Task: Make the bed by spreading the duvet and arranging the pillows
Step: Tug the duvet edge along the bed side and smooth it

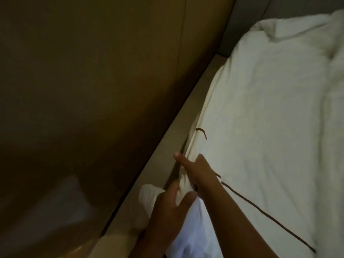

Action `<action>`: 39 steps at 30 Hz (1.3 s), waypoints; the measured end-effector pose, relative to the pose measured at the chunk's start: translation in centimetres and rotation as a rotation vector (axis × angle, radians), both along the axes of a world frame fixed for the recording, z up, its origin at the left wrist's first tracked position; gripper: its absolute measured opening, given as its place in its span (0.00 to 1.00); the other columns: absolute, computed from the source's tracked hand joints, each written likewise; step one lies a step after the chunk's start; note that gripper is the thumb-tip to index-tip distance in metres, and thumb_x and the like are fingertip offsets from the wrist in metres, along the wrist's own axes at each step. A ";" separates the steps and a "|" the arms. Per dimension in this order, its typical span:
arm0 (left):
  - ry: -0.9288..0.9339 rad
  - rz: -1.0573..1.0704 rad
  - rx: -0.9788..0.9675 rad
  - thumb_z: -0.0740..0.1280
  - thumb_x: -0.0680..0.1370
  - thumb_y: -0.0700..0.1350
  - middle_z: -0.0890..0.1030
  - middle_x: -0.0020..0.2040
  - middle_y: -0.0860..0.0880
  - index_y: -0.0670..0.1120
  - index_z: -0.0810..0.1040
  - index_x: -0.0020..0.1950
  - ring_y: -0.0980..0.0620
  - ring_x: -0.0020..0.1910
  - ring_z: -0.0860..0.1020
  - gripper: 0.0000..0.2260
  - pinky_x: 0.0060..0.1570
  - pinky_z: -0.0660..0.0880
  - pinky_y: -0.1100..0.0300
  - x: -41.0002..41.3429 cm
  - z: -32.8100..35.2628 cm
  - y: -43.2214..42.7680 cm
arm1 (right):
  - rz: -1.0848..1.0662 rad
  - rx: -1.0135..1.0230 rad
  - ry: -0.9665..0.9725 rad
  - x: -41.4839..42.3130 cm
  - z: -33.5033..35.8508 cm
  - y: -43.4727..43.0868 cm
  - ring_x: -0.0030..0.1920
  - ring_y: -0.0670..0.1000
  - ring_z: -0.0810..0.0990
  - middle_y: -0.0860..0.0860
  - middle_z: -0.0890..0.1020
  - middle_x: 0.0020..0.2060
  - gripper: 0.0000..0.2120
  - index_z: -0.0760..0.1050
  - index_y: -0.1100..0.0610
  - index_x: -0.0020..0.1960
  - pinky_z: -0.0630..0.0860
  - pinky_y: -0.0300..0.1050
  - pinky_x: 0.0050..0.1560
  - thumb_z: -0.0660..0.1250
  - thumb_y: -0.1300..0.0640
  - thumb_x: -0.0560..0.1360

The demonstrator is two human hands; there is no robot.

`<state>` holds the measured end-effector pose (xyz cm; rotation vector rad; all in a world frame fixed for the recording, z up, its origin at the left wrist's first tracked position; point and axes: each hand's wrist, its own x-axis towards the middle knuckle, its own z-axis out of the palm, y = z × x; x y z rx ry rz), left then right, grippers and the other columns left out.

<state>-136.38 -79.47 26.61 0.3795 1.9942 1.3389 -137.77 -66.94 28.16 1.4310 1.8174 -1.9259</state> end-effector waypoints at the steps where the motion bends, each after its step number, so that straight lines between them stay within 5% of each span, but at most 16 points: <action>1: 0.003 -0.044 0.009 0.62 0.73 0.68 0.79 0.46 0.61 0.63 0.71 0.51 0.70 0.44 0.76 0.12 0.44 0.71 0.77 1.3 1.1 0.9 | -0.002 0.033 0.003 1.5 1.3 1.1 0.61 0.54 0.76 0.57 0.73 0.66 0.32 0.63 0.59 0.71 0.73 0.36 0.53 0.72 0.51 0.73; 3: 0.054 -0.108 -0.024 0.53 0.63 0.80 0.76 0.44 0.65 0.65 0.68 0.53 0.68 0.42 0.75 0.27 0.45 0.69 0.76 3.5 2.6 2.5 | -0.062 0.082 0.003 4.6 3.4 3.0 0.41 0.49 0.81 0.57 0.81 0.47 0.14 0.74 0.64 0.57 0.77 0.33 0.36 0.69 0.65 0.73; 5: 0.047 -0.150 -0.033 0.55 0.62 0.80 0.74 0.35 0.61 0.59 0.70 0.44 0.64 0.36 0.74 0.27 0.43 0.71 0.69 5.3 3.0 3.7 | -0.189 0.015 0.011 7.7 4.5 4.6 0.38 0.54 0.82 0.58 0.82 0.40 0.09 0.77 0.64 0.49 0.81 0.43 0.37 0.64 0.72 0.71; 8: 0.044 -0.296 -0.103 0.70 0.70 0.62 0.74 0.36 0.56 0.56 0.69 0.45 0.60 0.36 0.74 0.15 0.43 0.75 0.58 7.0 3.7 4.9 | -0.389 -0.022 0.038 11.7 5.7 6.1 0.37 0.57 0.83 0.60 0.83 0.38 0.11 0.78 0.64 0.48 0.82 0.47 0.37 0.62 0.74 0.70; 12: 0.211 -0.516 -0.222 0.67 0.64 0.72 0.72 0.57 0.57 0.57 0.59 0.64 0.58 0.52 0.74 0.36 0.49 0.70 0.63 9.9 5.4 6.1 | -0.542 -0.074 0.131 15.8 6.5 7.3 0.43 0.61 0.82 0.62 0.82 0.42 0.10 0.78 0.66 0.50 0.81 0.52 0.43 0.65 0.73 0.71; 15: 0.115 -0.564 -0.248 0.67 0.69 0.68 0.73 0.65 0.50 0.51 0.60 0.72 0.50 0.62 0.74 0.38 0.61 0.71 0.57 12.4 6.5 6.8 | -0.586 -0.074 0.170 18.4 7.1 8.0 0.46 0.62 0.80 0.65 0.81 0.45 0.08 0.78 0.68 0.50 0.79 0.56 0.50 0.67 0.72 0.71; 18: 0.009 -0.525 -0.154 0.68 0.60 0.72 0.71 0.65 0.51 0.52 0.62 0.73 0.48 0.67 0.71 0.46 0.64 0.66 0.57 15.0 7.8 7.8 | -0.601 -0.071 0.208 21.9 7.8 9.5 0.44 0.60 0.79 0.62 0.80 0.42 0.08 0.77 0.66 0.49 0.78 0.52 0.46 0.66 0.72 0.71; 22: -0.075 -0.690 0.034 0.71 0.73 0.58 0.69 0.56 0.66 0.61 0.62 0.68 0.67 0.54 0.70 0.27 0.50 0.67 0.75 20.8 10.5 11.3 | -0.552 -0.109 0.331 29.8 8.9 13.4 0.44 0.55 0.79 0.57 0.80 0.44 0.13 0.74 0.62 0.58 0.77 0.48 0.45 0.63 0.70 0.75; 24: -0.106 -0.777 0.096 0.72 0.72 0.56 0.72 0.56 0.68 0.64 0.65 0.63 0.69 0.53 0.73 0.25 0.44 0.72 0.75 25.2 11.5 13.8 | -0.535 -0.141 0.395 35.5 9.0 16.1 0.44 0.54 0.80 0.55 0.81 0.44 0.11 0.76 0.59 0.56 0.77 0.47 0.44 0.63 0.69 0.76; 27: -0.103 -0.842 0.124 0.72 0.69 0.56 0.77 0.57 0.66 0.66 0.68 0.60 0.69 0.55 0.76 0.23 0.51 0.75 0.71 34.4 12.3 17.7 | -0.503 -0.134 0.440 45.1 9.4 20.2 0.47 0.55 0.80 0.56 0.81 0.48 0.13 0.75 0.58 0.59 0.78 0.48 0.48 0.65 0.67 0.75; 31: -0.103 -0.805 0.139 0.70 0.70 0.55 0.80 0.54 0.62 0.64 0.72 0.55 0.66 0.54 0.78 0.16 0.50 0.76 0.68 47.5 12.7 22.6 | -0.488 -0.165 0.481 58.0 10.2 24.9 0.40 0.49 0.82 0.53 0.81 0.45 0.16 0.74 0.59 0.63 0.78 0.37 0.34 0.64 0.68 0.76; 36: -0.098 -0.950 0.038 0.70 0.75 0.53 0.76 0.59 0.61 0.60 0.67 0.65 0.68 0.56 0.75 0.21 0.53 0.75 0.68 59.8 10.3 26.6 | -0.510 -0.183 0.502 71.8 7.7 28.5 0.38 0.44 0.84 0.46 0.86 0.38 0.14 0.76 0.52 0.54 0.77 0.33 0.32 0.62 0.68 0.76; 39: -0.091 -1.061 -0.019 0.69 0.76 0.55 0.72 0.63 0.63 0.59 0.60 0.71 0.68 0.58 0.72 0.27 0.62 0.71 0.66 65.4 8.1 28.9 | -0.542 -0.154 0.413 78.1 5.2 29.7 0.43 0.43 0.84 0.49 0.84 0.47 0.14 0.76 0.50 0.54 0.78 0.35 0.38 0.65 0.67 0.75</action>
